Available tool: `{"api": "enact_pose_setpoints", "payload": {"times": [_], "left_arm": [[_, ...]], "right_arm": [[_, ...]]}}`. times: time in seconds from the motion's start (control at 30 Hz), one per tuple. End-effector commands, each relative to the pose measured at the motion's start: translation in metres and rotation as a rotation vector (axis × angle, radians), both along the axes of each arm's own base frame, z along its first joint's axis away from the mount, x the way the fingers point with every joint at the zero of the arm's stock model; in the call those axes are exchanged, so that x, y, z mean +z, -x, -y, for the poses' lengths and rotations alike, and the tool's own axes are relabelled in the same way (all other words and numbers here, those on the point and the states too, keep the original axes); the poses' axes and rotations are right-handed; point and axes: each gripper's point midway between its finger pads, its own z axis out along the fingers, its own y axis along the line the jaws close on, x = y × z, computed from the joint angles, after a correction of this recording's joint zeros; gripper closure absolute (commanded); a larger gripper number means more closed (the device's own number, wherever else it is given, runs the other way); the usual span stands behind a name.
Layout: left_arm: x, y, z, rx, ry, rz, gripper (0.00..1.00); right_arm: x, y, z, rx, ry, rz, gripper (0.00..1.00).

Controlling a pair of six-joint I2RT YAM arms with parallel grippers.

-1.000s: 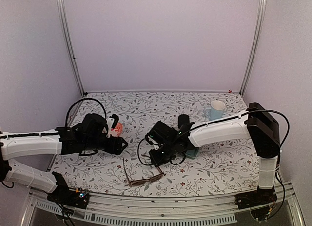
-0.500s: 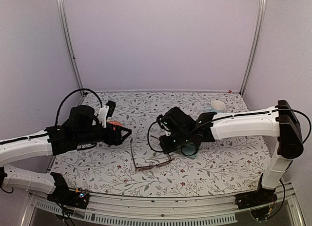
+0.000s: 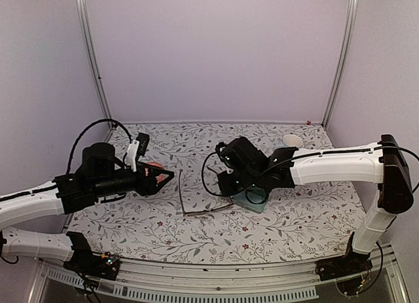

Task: Organize the sunglasses
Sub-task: Fold the right temple of the sunglasses on the sunglasses.

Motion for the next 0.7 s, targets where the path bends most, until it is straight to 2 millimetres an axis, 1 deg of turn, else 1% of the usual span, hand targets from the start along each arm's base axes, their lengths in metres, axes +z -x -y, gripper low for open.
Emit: {"api": "enact_pose_setpoints", "payload": {"times": [0.0, 0.07, 0.17, 0.23, 0.33, 0.53, 0.57, 0.67], "left_arm": [[-0.001, 0.008, 0.011, -0.048, 0.031, -0.002, 0.39], [-0.004, 0.006, 0.010, -0.036, 0.030, -0.010, 0.43], [-0.014, 0.003, 0.011, -0.025, 0.015, -0.043, 0.50], [-0.021, 0.003, 0.015, -0.030, 0.011, -0.063, 0.56], [-0.027, 0.003, 0.021, -0.044, 0.015, -0.084, 0.61], [-0.035, 0.003, 0.031, -0.073, 0.017, -0.113, 0.68], [-0.037, 0.003, 0.033, -0.076, 0.019, -0.116, 0.70], [-0.039, 0.003, 0.037, -0.087, 0.020, -0.124, 0.75]], "right_arm": [[0.023, -0.012, 0.003, -0.032, -0.044, 0.071, 1.00], [0.025, -0.012, 0.004, -0.036, -0.050, 0.079, 1.00], [0.026, -0.012, 0.004, -0.041, -0.064, 0.083, 1.00], [0.026, -0.012, 0.004, -0.041, -0.072, 0.083, 1.00], [0.027, -0.011, 0.002, -0.034, -0.084, 0.084, 1.00], [0.031, -0.011, -0.001, -0.027, -0.107, 0.088, 1.00], [0.025, -0.009, 0.002, -0.025, -0.095, 0.079, 1.00], [0.021, -0.007, 0.003, -0.020, -0.096, 0.073, 1.00]]}}
